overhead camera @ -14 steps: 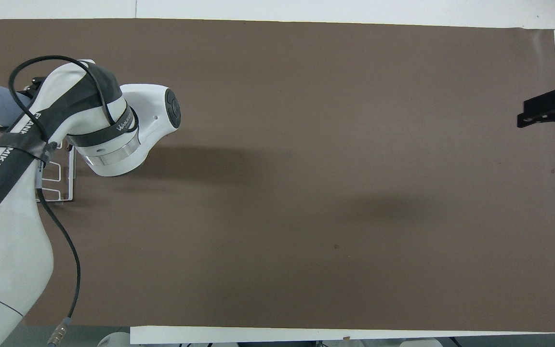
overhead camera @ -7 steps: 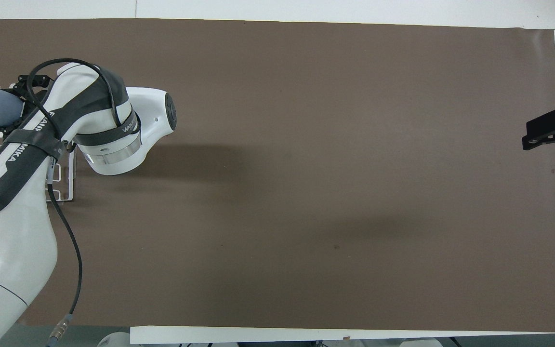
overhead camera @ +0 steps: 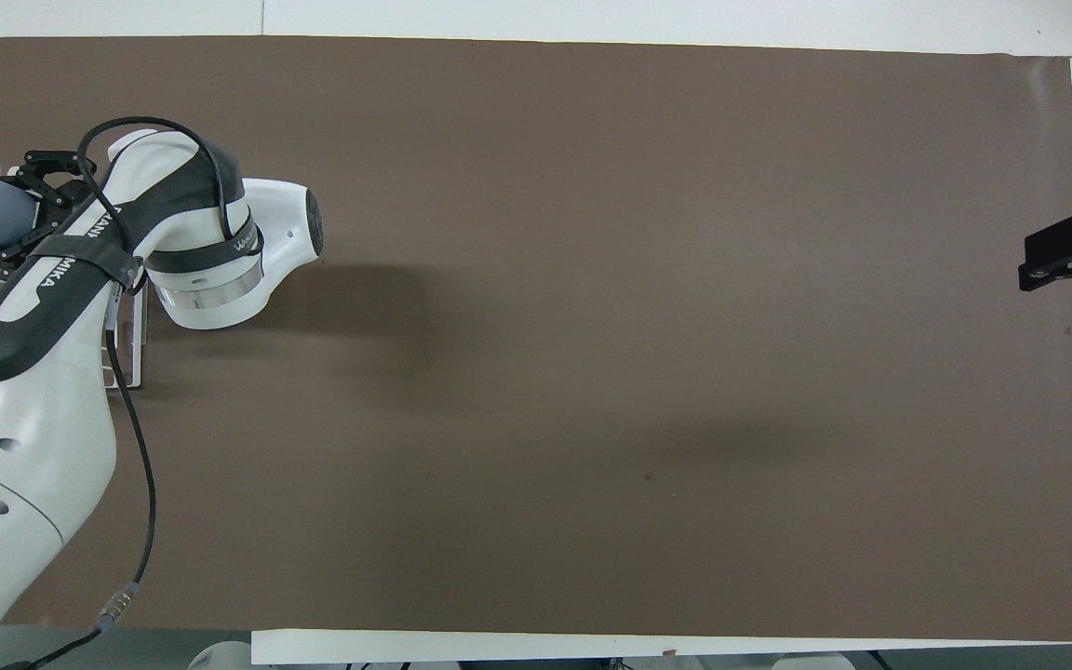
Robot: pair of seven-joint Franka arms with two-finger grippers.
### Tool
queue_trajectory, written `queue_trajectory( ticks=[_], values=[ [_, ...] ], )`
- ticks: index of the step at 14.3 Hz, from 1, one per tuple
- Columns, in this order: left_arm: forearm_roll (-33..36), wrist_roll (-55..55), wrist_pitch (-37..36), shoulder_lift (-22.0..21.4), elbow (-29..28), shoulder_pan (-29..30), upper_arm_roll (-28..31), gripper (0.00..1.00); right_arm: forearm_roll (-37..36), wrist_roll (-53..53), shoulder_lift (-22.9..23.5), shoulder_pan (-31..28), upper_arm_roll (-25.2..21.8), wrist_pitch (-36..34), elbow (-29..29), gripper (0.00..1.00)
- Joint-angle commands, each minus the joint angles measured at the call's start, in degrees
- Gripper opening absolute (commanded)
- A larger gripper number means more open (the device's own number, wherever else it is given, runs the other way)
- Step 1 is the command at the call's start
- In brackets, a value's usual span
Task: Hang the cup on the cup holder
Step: 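Move the cup with the left gripper onto a rack peg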
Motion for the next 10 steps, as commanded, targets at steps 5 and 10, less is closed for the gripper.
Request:
queue_trajectory(
  ticks=[5,10],
  values=[
    [0.77,-4.4,1.83,3.23,0.56,0.7,-0.45,0.0,-0.42,0.35,-1.29,-0.5,-0.08,0.44,-1.64,0.99],
    [-0.02,-3.98,5.86,4.38,1.52,1.14,-0.72,1.0,-0.42,0.35,-1.37,0.03,-0.08,0.35,-1.91,0.99]
  ],
)
